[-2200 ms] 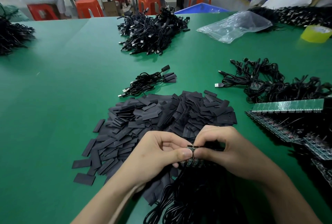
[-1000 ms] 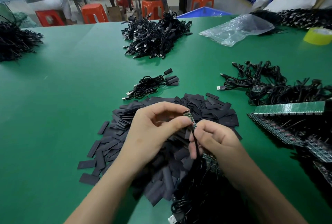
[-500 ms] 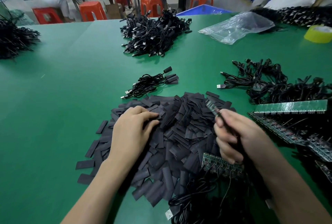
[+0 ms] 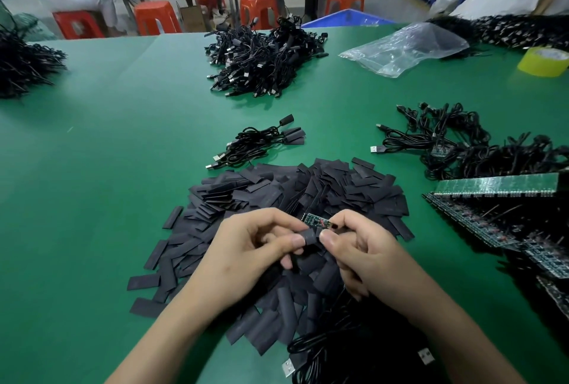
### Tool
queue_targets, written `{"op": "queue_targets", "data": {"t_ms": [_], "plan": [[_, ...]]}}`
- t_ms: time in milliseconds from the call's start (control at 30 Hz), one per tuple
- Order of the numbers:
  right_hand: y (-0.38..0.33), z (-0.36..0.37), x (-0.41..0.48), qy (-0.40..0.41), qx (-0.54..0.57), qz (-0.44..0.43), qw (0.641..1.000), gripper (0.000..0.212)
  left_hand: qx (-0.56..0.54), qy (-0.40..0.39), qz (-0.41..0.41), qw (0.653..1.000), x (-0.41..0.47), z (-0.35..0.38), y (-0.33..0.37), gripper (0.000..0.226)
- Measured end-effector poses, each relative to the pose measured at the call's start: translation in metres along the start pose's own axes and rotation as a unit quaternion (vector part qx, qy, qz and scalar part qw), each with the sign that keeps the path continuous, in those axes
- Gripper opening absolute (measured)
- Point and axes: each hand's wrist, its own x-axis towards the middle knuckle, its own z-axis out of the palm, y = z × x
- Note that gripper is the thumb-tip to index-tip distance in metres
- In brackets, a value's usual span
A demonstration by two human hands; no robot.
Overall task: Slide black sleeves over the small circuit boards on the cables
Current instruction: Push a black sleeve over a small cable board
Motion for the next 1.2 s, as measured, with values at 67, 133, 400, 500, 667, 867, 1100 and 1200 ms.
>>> {"op": "queue_targets", "data": {"t_ms": [67,133,400,500,667,867,1100,1200], "plan": [[0.0,0.002,0.0,0.0,0.002,-0.007,1.0,0.021,0.004,0.006,0.003,1.0,-0.004,0.005,-0.003,0.011],[0.001,0.004,0.001,0.0,0.015,-0.016,1.0,0.018,-0.007,0.026,0.01,1.0,-0.004,0.011,-0.005,0.012],[0.002,0.006,0.002,0.027,0.022,-0.012,0.999,0.03,0.196,0.092,0.159,0.963,-0.005,0.015,-0.007,0.025],[0.0,0.005,0.004,0.033,0.022,-0.013,0.999,0.032,0.207,0.118,0.171,0.956,-0.004,0.011,-0.011,0.021],[-0.001,-0.008,0.001,0.037,-0.035,-0.028,0.998,0.04,0.184,0.156,0.153,0.958,-0.004,0.005,-0.016,0.017],[-0.002,-0.008,0.001,0.0,-0.061,-0.026,0.998,0.041,0.17,0.167,0.149,0.96,-0.003,0.005,-0.016,0.017],[-0.002,-0.007,0.0,-0.021,-0.075,-0.026,0.997,0.04,0.168,0.164,0.151,0.96,-0.002,0.006,-0.019,0.016],[-0.003,-0.007,-0.001,-0.02,-0.085,-0.019,0.996,0.041,0.184,0.147,0.163,0.958,-0.002,0.003,-0.019,0.015]]}}
